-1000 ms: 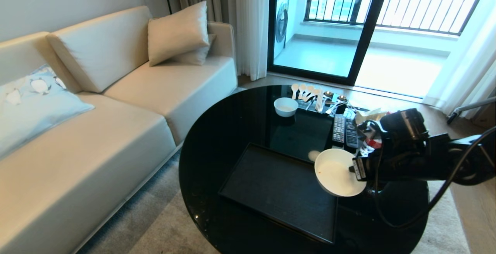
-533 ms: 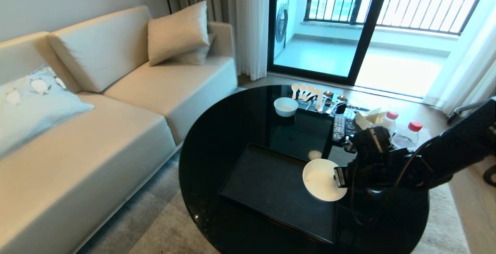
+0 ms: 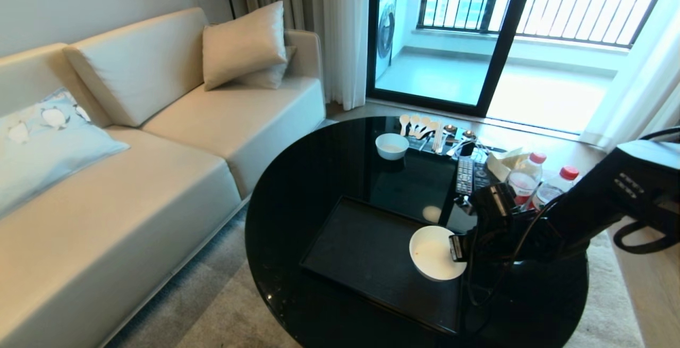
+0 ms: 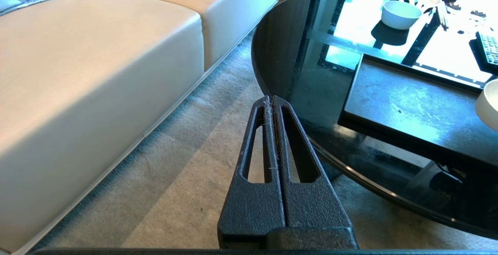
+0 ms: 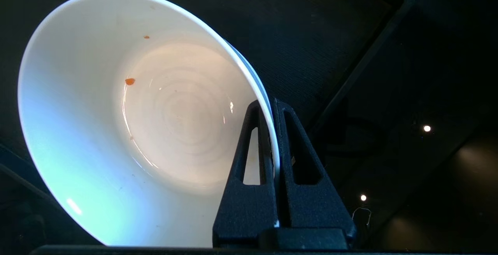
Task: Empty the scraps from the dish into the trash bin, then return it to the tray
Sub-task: Put the bowl back to the table
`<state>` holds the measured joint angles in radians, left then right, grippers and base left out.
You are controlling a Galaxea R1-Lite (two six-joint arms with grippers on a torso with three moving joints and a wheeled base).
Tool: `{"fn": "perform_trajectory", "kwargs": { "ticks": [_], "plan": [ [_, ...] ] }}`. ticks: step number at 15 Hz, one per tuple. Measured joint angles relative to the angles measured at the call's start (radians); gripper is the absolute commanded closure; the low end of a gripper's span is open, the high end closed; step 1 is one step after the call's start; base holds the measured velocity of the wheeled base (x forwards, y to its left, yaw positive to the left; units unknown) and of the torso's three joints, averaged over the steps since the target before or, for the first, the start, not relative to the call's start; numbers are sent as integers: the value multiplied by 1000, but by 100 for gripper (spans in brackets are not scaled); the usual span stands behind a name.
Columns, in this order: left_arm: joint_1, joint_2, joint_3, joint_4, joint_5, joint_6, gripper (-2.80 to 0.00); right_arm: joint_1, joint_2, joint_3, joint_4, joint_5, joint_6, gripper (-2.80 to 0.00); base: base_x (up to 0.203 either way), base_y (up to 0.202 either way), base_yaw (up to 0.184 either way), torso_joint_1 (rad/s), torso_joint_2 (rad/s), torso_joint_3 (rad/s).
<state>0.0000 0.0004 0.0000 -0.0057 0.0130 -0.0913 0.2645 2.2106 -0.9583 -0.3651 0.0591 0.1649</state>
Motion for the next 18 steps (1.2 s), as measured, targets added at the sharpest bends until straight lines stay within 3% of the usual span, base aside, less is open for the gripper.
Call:
{"fn": "perform_trajectory", "kwargs": {
  "ticks": [15,16,18],
  "plan": [
    [0,0,0,0,0,0,0,-5,77,-2,-42,1,1,0,0,0,0,0,0,0],
    [0,0,0,0,0,0,0,-5,78,-2,-42,1,1,-280,0,0,0,0,0,0],
    [0,0,0,0,0,0,0,-4,78,-2,-38,1,1,-280,0,0,0,0,0,0]
  ]
}}
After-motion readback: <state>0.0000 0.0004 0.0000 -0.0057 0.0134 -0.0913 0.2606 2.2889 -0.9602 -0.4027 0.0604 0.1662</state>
